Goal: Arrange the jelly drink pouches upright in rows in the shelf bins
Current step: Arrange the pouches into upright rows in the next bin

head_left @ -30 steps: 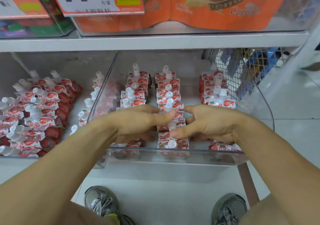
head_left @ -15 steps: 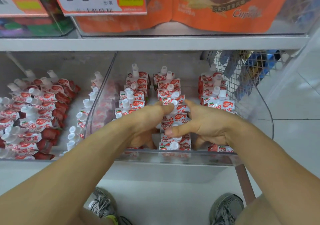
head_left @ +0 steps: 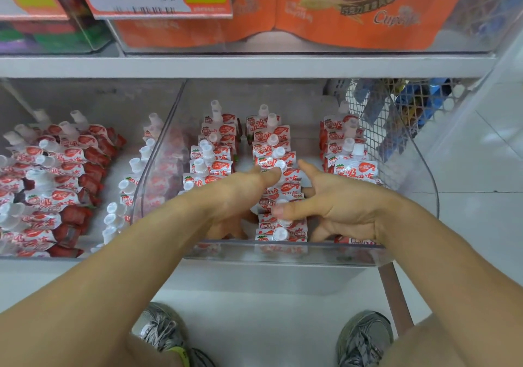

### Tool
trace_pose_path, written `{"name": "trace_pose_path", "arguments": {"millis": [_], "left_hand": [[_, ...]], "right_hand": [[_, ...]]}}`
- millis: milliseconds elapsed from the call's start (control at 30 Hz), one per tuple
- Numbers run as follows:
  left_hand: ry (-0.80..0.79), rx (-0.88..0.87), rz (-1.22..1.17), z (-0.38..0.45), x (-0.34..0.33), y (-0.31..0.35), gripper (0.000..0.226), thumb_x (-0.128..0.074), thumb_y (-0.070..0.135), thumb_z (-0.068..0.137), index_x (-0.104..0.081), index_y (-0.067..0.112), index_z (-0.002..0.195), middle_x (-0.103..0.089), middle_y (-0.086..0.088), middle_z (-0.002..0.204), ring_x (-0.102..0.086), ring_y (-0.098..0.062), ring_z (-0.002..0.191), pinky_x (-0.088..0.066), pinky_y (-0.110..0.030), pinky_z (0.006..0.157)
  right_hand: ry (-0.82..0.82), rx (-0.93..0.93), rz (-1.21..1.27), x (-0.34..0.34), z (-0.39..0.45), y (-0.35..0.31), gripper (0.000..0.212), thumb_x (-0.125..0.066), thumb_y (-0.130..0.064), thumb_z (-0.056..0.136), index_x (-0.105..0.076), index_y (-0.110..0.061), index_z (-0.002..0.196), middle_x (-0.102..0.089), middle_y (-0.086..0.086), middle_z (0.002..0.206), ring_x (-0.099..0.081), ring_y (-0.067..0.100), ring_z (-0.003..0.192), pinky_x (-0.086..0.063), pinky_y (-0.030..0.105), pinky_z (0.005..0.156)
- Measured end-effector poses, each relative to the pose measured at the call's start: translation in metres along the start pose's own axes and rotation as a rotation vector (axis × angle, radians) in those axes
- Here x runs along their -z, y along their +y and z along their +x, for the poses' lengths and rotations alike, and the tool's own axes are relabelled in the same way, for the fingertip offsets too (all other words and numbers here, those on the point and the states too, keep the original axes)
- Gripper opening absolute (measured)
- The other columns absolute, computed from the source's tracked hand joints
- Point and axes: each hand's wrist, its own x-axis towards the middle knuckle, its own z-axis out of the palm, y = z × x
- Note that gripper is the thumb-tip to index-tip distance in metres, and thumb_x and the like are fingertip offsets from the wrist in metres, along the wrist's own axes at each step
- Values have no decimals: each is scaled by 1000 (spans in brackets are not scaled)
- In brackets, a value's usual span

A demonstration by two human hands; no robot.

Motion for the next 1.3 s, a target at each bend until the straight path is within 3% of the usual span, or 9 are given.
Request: {"name": "trace_pose_path", "arguments": {"millis": [67,133,367,500,667,933,1100,1200,1300], "left_hand": [[145,-39,73,6,-1,1,62,-44,60,92,-31,35,147,-41,-2,149,-49,-35,125,-39,-58,103],[246,-94,14,10,-1,5,63,-49,55,92,-32,26,146,-44,-4,144,-48,-33,124,-41,-54,102],[138,-325,-45,36,-3,15,60,-76,34,73,-53,26,127,-71,2,112,-69,-17,99,-54,-40,93],[117,-331,-29,41,-4,14,45,-74,22,81,-50,27,119,-71,-2,111,-70,-19,97,-56,-39,90],[234,-340,-91,47,7,24,55,-76,33,71,-59,18,121,-74,0,102,-72,-17,89,-58,-37,79],[169,-375,-461,51,6,46,37,-47,32,94,-70,8,110,-74,-14,101,-71,-30,94,-56,-39,87],[236,-349,-356,56,12,49,45,-30,36,101,-66,12,115,-75,-10,101,-71,-27,94,-54,-41,90],[267,-335,-352,59,16,51,42,-31,36,102,-65,14,113,-75,-7,94,-72,-22,83,-55,-34,80],[232,-346,-363,61,19,51,37,-34,33,103,-66,15,105,-76,-2,80,-71,-16,67,-55,-28,64]], "right_hand": [[92,-7,-17,1,2,-3,52,-73,-20,88,-44,-48,121,-68,-19,114,-61,11,106,-43,60,101],[239,8,-128,3,14,-5,87,-74,-31,88,-18,-33,155,-48,-8,145,-52,20,124,-48,48,97],[268,163,-63,-6,60,-2,81,-63,7,77,-29,-19,146,-67,6,118,-65,20,108,-55,37,95],[256,125,-48,-7,67,3,122,-74,-10,53,-8,-27,155,-67,9,122,-68,22,106,-56,39,94],[333,111,-98,13,75,-2,135,-98,-34,18,-40,-14,138,-71,4,112,-70,22,103,-58,42,88],[126,153,-9,18,74,-22,56,-91,0,58,-71,-4,111,-76,13,105,-72,28,103,-52,46,100],[10,77,19,33,70,-25,65,-89,-1,57,-66,-5,118,-75,7,110,-66,24,114,-38,43,112],[146,71,100,43,71,-31,17,-68,10,75,-66,-6,80,-73,-3,70,-63,15,86,-42,35,96],[227,30,102,42,79,-37,35,-46,18,76,-59,-8,56,-63,0,57,-56,23,82,-51,37,88]]}}
